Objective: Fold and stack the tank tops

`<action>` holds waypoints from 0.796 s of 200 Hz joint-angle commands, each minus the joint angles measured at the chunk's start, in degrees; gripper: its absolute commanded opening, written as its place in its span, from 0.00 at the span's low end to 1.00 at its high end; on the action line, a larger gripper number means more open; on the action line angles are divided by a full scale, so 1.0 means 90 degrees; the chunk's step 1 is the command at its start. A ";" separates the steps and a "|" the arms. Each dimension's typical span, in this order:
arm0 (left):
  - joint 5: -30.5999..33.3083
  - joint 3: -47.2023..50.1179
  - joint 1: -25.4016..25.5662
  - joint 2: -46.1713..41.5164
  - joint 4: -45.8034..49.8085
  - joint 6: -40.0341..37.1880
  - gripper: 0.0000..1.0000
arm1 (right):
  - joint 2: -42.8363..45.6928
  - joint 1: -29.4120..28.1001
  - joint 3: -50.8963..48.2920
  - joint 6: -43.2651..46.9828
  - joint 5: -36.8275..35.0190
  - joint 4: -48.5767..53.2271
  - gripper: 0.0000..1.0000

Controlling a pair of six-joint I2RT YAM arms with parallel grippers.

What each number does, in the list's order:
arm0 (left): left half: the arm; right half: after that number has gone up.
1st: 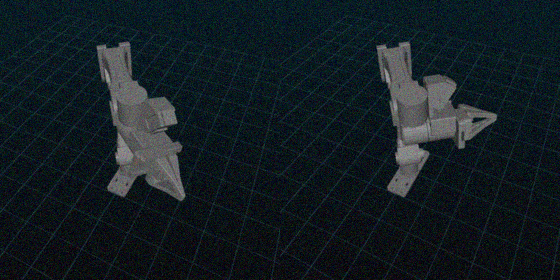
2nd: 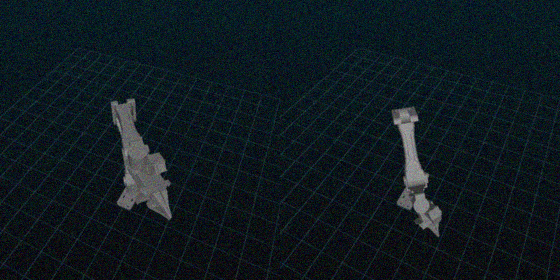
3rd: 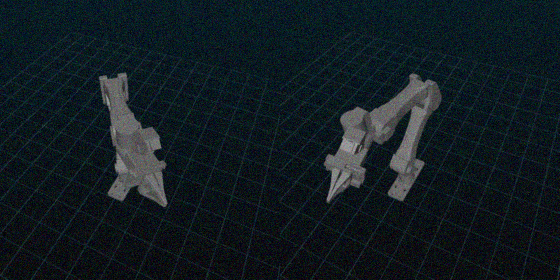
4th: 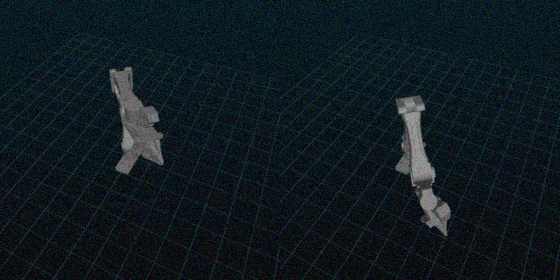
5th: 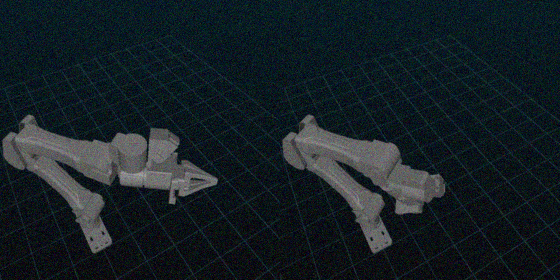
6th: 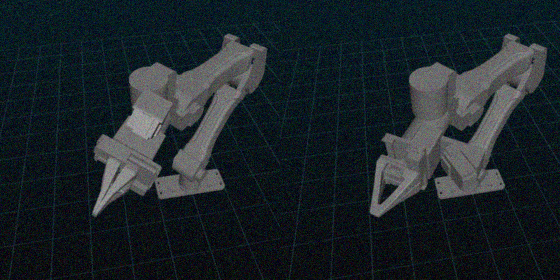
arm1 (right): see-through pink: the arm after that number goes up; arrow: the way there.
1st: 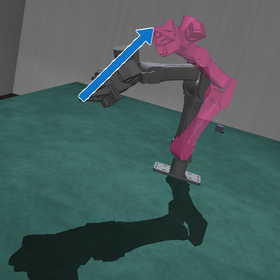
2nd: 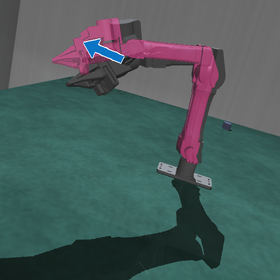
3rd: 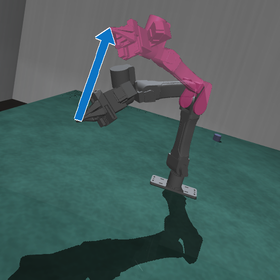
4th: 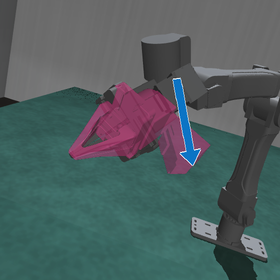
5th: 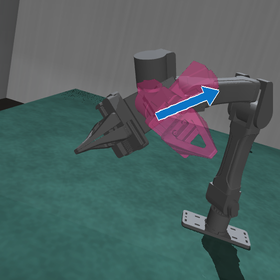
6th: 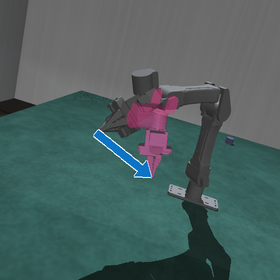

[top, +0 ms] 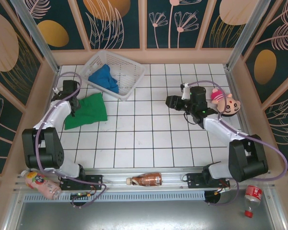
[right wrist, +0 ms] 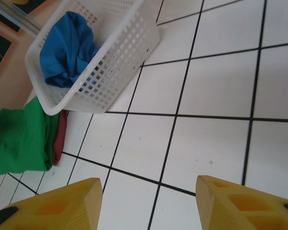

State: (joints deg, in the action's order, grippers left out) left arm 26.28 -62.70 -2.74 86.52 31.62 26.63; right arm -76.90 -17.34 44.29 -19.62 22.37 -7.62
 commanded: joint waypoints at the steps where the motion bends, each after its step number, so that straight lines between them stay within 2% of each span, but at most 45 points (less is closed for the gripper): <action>1: -0.0847 -0.0344 0.0068 -0.0214 0.0801 0.0083 0.74 | 0.0238 0.0133 0.0191 0.0278 -0.0042 0.0301 0.55; 17: -0.1428 -0.0309 0.0411 -0.0198 0.0630 0.0316 0.74 | 0.0261 0.0183 0.0214 0.0369 -0.0035 0.0308 0.55; 33: -0.1705 -0.0227 0.0759 -0.0051 0.0400 0.0653 0.74 | 0.0264 0.0224 0.0253 0.0420 0.0032 0.0228 0.56; 63: -0.2020 0.0408 0.0842 0.0281 -0.0448 0.1043 0.73 | 0.0298 0.0236 0.0394 0.0578 0.0011 0.0166 0.57; 128: -0.1493 0.1012 0.0771 0.0688 -0.1472 0.0589 0.71 | 0.0459 0.0368 0.0411 0.0764 -0.0025 0.0448 0.60; 159: -0.1065 0.1112 0.0434 0.0681 -0.1512 0.0054 0.72 | 0.0618 0.0478 0.0353 0.0859 -0.0024 0.0599 0.61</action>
State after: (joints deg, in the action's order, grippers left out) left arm 12.23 -53.71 3.68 92.31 20.29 31.77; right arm -73.71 -14.09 46.76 -13.74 22.39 -3.97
